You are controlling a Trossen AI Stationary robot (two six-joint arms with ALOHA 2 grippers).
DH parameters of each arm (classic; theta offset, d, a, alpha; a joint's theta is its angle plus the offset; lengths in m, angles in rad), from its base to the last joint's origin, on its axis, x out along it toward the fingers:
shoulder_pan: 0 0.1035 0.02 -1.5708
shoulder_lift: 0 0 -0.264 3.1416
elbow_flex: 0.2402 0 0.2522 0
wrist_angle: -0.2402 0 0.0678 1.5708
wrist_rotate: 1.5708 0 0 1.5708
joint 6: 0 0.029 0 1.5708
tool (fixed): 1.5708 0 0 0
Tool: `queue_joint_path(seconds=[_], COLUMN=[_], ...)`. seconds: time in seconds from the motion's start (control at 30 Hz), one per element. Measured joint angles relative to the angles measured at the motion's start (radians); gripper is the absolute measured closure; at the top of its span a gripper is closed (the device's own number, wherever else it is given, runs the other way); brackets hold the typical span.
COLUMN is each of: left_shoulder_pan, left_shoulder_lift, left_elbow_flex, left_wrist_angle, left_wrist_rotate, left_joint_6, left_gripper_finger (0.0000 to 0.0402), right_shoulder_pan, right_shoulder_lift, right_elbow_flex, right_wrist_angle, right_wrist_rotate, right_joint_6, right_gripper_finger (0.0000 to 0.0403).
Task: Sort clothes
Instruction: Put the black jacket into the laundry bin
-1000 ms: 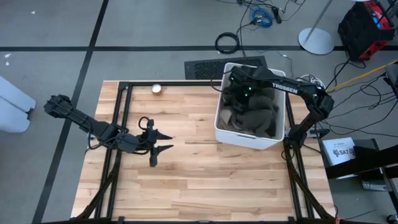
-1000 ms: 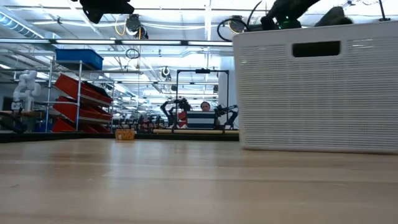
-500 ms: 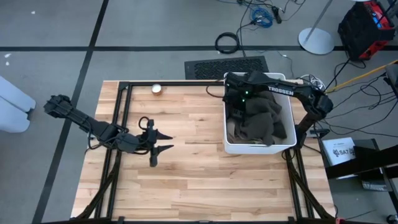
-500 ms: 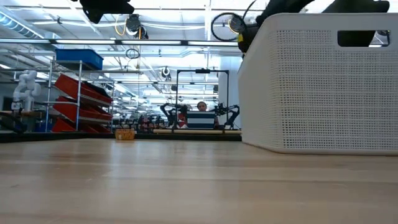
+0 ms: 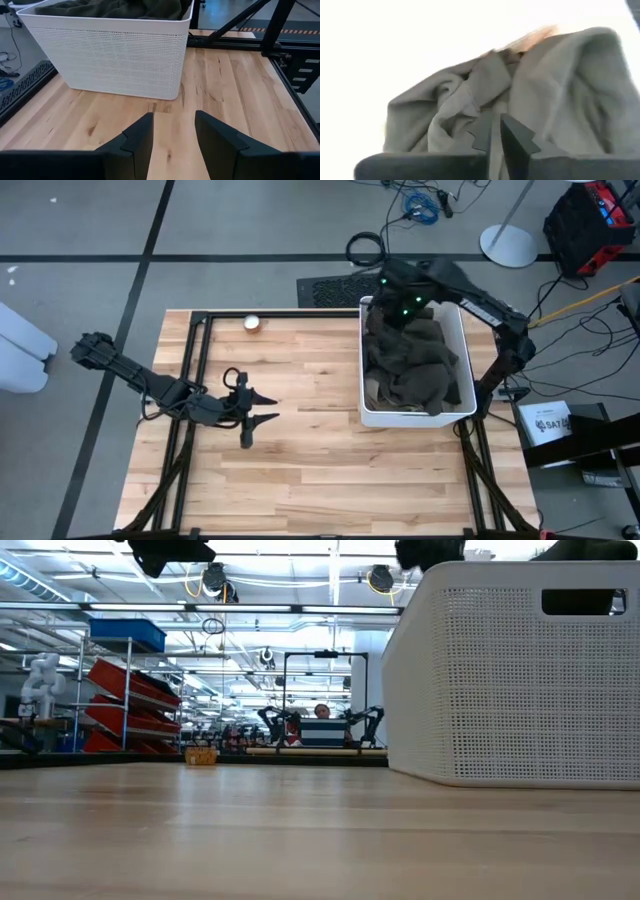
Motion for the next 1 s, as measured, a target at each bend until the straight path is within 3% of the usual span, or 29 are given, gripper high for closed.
queue_joint_path(seconds=[0.07,0.17,0.33,0.47,0.63,0.83,1.0], left_shoulder_pan=[0.0,0.0,0.0,0.0,0.0,0.0,0.0], left_shoulder_lift=[0.0,0.0,0.0,0.0,0.0,0.0,0.0], left_elbow_flex=[0.0,0.0,0.0,0.0,0.0,0.0,0.0], left_wrist_angle=[0.0,0.0,0.0,0.0,-0.001,0.0,0.0], left_wrist_rotate=[0.015,0.037,0.042,0.042,0.042,0.041,0.041], left_joint_6=[0.0,0.0,0.0,0.0,0.0,0.0,-0.022], left_gripper_finger=[0.0247,0.0247,0.0247,0.0247,0.0247,0.0247,0.0247], right_shoulder_pan=[0.023,0.075,0.163,0.194,0.198,0.2,0.201], right_shoulder_lift=[-0.014,-0.066,-0.183,-0.312,-0.455,-0.549,-0.536], right_elbow_flex=[0.067,0.089,-0.022,-0.226,-0.543,-0.927,-1.141], right_wrist_angle=[-0.01,-0.014,-0.01,-0.013,0.016,0.327,0.519], right_wrist_rotate=[0.027,-0.021,0.074,0.135,0.135,-0.005,-0.092], right_joint_6=[0.055,0.16,0.36,0.509,0.591,0.601,0.603], right_gripper_finger=[0.0393,0.0397,0.0402,0.0402,0.0403,0.0403,0.0403])
